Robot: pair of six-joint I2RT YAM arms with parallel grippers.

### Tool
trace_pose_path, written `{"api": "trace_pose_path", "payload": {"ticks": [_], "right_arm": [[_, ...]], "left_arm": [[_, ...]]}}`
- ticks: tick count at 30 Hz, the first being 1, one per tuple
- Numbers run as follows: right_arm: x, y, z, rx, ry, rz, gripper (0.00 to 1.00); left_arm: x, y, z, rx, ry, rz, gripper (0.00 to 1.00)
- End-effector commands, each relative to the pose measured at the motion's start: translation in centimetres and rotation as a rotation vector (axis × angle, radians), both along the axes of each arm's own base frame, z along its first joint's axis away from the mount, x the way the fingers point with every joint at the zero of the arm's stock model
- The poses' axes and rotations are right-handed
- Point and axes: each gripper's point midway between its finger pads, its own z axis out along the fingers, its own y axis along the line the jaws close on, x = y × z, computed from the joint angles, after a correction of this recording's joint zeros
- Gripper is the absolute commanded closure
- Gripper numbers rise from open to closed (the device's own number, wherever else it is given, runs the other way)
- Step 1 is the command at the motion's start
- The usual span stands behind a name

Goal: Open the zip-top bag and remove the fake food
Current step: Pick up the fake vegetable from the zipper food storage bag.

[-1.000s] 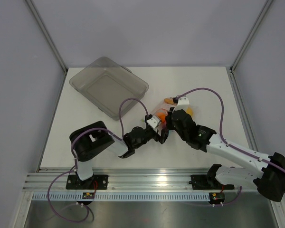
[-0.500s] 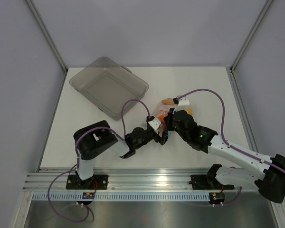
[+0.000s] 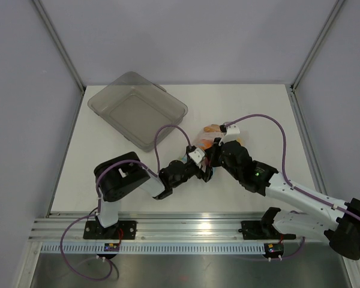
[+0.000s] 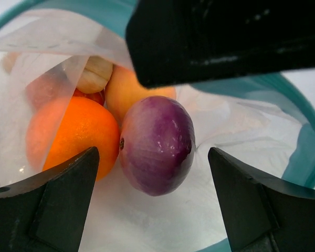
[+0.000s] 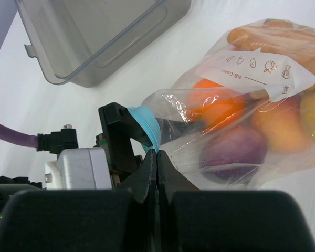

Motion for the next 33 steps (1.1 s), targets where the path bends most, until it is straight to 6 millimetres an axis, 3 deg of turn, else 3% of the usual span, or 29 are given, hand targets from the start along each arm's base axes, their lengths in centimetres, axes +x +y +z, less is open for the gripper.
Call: {"api": "trace_pose_path", "payload": {"ticks": [1, 4, 5, 9, 16, 21, 33], "right_arm": [[-0.5, 1.5, 2.8, 0.121, -0.047, 0.051, 1.00], [-0.8, 1.8, 3.1, 0.141, -0.052, 0.072, 1.00], [-0.7, 1.8, 3.2, 0.145, -0.054, 0.072, 1.00], [-0.7, 1.7, 3.1, 0.139, -0.055, 0.069, 1.00], [0.0, 0.4, 2.5, 0.098, -0.055, -0.007, 1.00], [1.1, -1.0, 1.4, 0.025, -0.049, -0.098, 1.00], [3.6, -4.4, -0.5, 0.026, 0.003, -0.218, 1.00]], "left_arm": [[0.5, -1.5, 2.1, -0.044, -0.065, -0.010, 0.14], [0.9, -1.6, 1.3, -0.013, -0.045, 0.008, 0.25], [1.2, -1.6, 0.8, 0.010, -0.027, 0.023, 0.36], [2.1, -1.4, -0.3, 0.044, 0.018, 0.081, 0.49], [1.1, -2.0, 0.5, 0.008, 0.018, 0.022, 0.59], [0.0, -2.1, 2.2, -0.063, -0.008, -0.034, 0.63], [0.0, 0.2, 4.6, -0.197, 0.022, 0.038, 0.66]]}}
